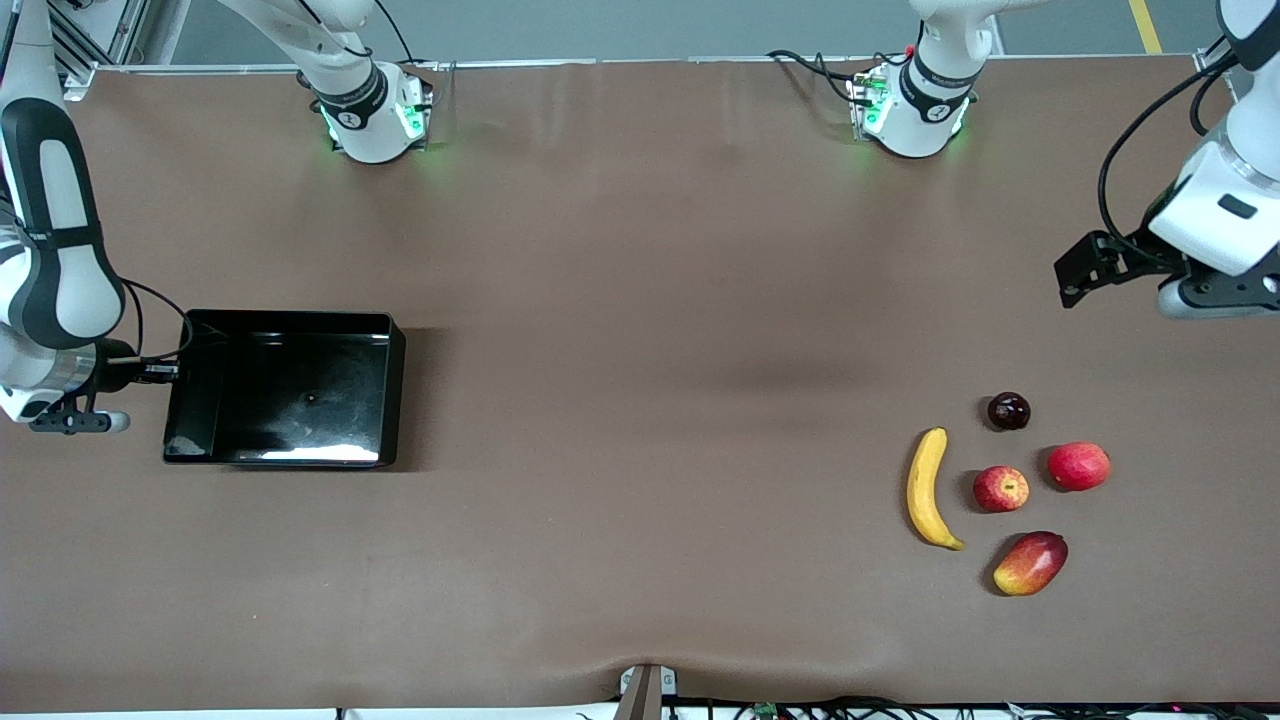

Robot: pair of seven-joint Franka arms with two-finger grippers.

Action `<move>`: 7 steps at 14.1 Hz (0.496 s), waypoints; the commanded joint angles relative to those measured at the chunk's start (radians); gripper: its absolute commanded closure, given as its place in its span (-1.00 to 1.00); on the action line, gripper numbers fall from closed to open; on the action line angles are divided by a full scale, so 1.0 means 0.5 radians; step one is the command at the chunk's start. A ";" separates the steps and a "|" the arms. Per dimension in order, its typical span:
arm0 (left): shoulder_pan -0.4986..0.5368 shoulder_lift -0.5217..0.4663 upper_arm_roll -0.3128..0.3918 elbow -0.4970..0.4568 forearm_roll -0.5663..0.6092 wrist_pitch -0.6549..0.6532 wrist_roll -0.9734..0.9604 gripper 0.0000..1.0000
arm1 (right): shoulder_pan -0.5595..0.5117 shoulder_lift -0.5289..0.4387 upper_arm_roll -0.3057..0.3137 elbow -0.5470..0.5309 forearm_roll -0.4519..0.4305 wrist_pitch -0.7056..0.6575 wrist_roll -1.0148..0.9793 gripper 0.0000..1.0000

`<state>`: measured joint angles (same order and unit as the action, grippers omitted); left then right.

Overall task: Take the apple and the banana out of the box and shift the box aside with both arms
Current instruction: 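Slide the black tray away from the fruits with the right gripper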

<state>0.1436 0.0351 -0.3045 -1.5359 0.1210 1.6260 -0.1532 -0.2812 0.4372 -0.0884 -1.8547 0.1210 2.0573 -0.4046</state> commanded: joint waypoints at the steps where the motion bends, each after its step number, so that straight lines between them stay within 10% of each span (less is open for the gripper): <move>1: -0.216 -0.171 0.255 -0.165 -0.088 0.003 0.039 -1.00 | -0.076 0.034 0.045 -0.012 0.025 0.018 -0.120 1.00; 2: -0.320 -0.202 0.369 -0.192 -0.140 0.003 0.039 -1.00 | -0.070 0.034 0.045 -0.003 0.025 0.009 -0.120 0.61; 3: -0.382 -0.211 0.452 -0.202 -0.180 0.003 0.036 -1.00 | -0.067 0.040 0.045 0.003 0.028 0.003 -0.105 -0.72; 4: -0.398 -0.196 0.468 -0.183 -0.251 0.003 0.033 -1.00 | -0.064 0.049 0.048 0.025 0.028 -0.010 -0.108 -1.00; 7: -0.383 -0.193 0.456 -0.186 -0.276 0.000 0.006 -1.00 | -0.015 0.049 0.054 0.205 0.028 -0.214 -0.120 -1.00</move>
<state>-0.0422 -0.0407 -0.0869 -1.6068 0.0032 1.6258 -0.1529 -0.2895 0.4643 -0.0755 -1.8236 0.1234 2.0238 -0.4475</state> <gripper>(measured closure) 0.000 0.467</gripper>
